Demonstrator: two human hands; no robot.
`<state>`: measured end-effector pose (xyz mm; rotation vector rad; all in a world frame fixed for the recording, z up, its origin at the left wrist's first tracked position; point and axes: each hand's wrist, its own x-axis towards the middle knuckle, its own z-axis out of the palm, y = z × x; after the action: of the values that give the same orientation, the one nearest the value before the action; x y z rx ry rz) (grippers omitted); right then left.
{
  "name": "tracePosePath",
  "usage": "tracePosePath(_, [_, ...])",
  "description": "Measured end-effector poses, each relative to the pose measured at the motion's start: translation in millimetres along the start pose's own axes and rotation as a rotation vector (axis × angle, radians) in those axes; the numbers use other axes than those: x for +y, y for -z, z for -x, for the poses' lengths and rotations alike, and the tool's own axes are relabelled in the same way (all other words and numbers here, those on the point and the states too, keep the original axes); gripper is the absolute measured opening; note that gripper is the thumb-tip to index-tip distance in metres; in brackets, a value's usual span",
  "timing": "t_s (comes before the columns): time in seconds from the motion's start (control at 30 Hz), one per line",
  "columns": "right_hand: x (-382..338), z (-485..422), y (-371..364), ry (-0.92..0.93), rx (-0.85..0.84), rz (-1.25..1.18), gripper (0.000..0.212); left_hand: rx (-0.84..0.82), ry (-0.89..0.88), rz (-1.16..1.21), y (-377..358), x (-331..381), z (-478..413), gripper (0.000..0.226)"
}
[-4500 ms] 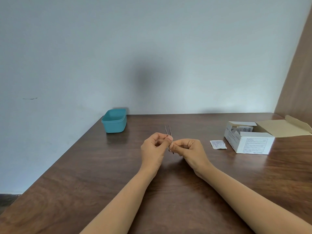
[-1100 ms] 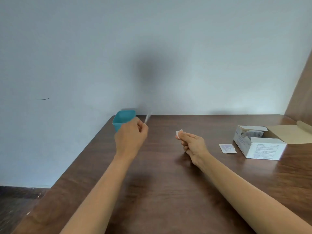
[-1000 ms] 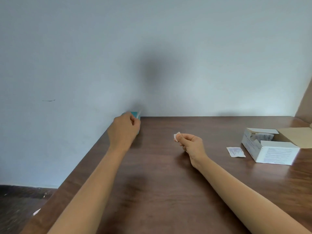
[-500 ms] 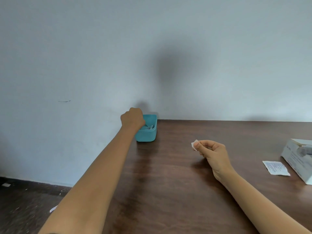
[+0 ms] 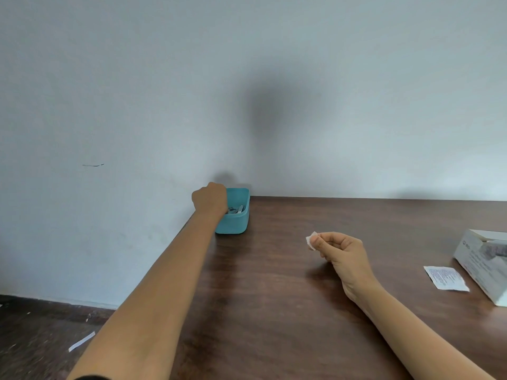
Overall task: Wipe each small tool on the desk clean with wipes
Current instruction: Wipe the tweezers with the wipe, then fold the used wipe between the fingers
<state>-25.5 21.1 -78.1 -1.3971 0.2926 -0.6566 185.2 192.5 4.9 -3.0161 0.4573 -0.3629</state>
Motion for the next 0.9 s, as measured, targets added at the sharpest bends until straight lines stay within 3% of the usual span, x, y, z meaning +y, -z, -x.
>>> tracePosePath(0.23, [1.4,-2.2,0.5,-0.012,0.022,-0.017,0.022,0.005,0.016,0.017,19.3,-1.2,5.7,0.025])
tracePosePath(0.53, [-10.8,8.2,0.7,-0.034,0.034,-0.144,0.025,0.198,-0.094,0.346,68.1,29.7,56.9,0.021])
tracePosePath(0.63, [-18.1,17.2,3.6,-0.048,0.038,-0.201,0.012,0.225,-0.146,0.510,70.9,48.0,90.7,0.026])
tracePosePath(0.7, [-19.5,23.5,6.7,-0.069,0.035,-0.230,0.005,0.202,-0.187,0.642,65.0,60.1,111.0,0.031])
tracePosePath(0.9, [-23.6,49.3,27.7,-0.135,0.034,-0.342,0.011,0.015,-0.258,0.950,30.3,99.0,158.0,0.036])
